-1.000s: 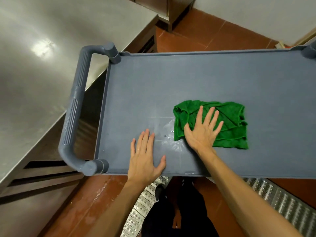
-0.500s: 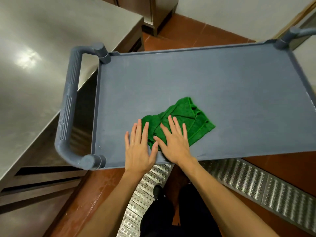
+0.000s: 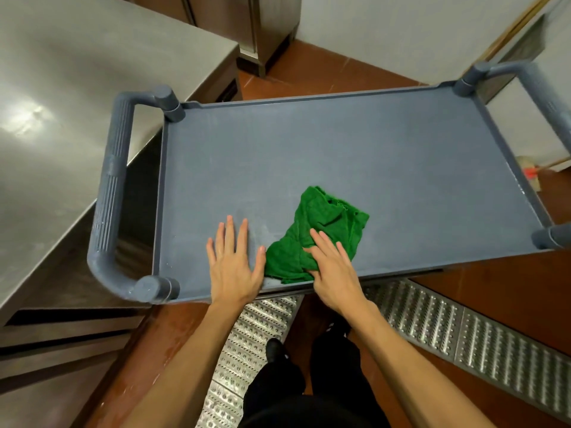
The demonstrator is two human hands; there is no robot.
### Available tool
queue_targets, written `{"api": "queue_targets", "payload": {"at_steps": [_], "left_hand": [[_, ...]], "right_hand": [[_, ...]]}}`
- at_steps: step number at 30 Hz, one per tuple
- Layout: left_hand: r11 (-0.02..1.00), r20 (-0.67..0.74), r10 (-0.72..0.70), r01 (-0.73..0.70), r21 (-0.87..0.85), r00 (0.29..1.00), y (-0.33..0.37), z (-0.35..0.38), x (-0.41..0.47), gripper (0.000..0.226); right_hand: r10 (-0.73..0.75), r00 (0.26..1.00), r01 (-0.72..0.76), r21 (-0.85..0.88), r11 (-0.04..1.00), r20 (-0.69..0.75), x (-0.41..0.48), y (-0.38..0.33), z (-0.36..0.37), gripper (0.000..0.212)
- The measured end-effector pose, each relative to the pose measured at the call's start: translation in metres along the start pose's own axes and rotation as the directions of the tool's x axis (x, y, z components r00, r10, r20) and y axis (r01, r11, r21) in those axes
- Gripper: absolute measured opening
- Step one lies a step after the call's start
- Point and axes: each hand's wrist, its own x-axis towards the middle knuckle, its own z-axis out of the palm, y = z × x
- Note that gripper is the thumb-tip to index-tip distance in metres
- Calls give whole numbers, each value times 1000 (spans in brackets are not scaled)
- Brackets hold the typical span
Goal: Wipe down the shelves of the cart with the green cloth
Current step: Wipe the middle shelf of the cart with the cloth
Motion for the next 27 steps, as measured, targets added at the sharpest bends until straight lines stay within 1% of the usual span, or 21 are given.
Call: {"api": "queue_targets", "payload": {"at_steps": [4,8,11,15,18,21,22,24,27], "left_hand": [[1000,6,-11,11,7,1000,1,-1,0,69],[1000,11,-16,16,10,1000,1,-1,1,69],[1000,15,-12,12,2,1000,1,-1,1,69],[999,25,4,-3,-34,1000,1,-3,1,70],[995,13,70,-69,-78,997,-5,-14,-1,69],[994,-30,108,-109,-30,994,-37,-29,1,67],[994,-37,105,-105,-5,994,-50,-32,2,67],[994,-24,106,-105,33,994,-66,-35,3,69],[989,-8,146,-146,18,989,-68,-31,4,68]], "right_hand": [[33,999,-33,48,998,20,-3,10,-14,47],[74,997,-74,9,997,21,-9,38,-36,50],[124,992,-124,-16,992,-13,-14,62,-57,51],[213,974,-209,50,977,-77,-16,74,-73,56],[254,967,-251,160,955,-2,-16,74,-79,58],[226,968,-248,262,933,113,-13,79,-91,51],[233,963,-263,275,925,138,-9,80,-94,49],[254,957,-284,268,921,143,0,78,-94,49],[245,955,-277,210,938,165,15,66,-80,50]]}}
